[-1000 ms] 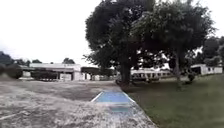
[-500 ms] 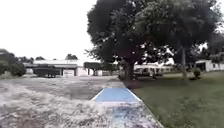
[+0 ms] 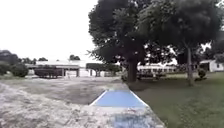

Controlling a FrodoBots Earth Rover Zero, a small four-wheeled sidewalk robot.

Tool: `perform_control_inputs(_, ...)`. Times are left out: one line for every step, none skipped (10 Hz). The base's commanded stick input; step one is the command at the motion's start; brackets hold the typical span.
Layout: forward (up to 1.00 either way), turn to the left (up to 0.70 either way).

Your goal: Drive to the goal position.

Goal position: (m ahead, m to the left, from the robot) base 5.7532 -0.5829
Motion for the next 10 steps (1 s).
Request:
perform_control_inputs(0.5, 0.0)
perform_control_inputs(0.5, -0.4)
perform_control_inputs(0.5, -0.17)
perform_control_inputs(0.5, 0.0)
perform_control_inputs(0.5, 0.0)
perform_control_inputs(0.5, 0.0)
perform_control_inputs(0.5, 0.0)
perform_control_inputs(0.5, 0.0)
perform_control_inputs(0.5, 0.0)
perform_control_inputs(0.5, 0.0)
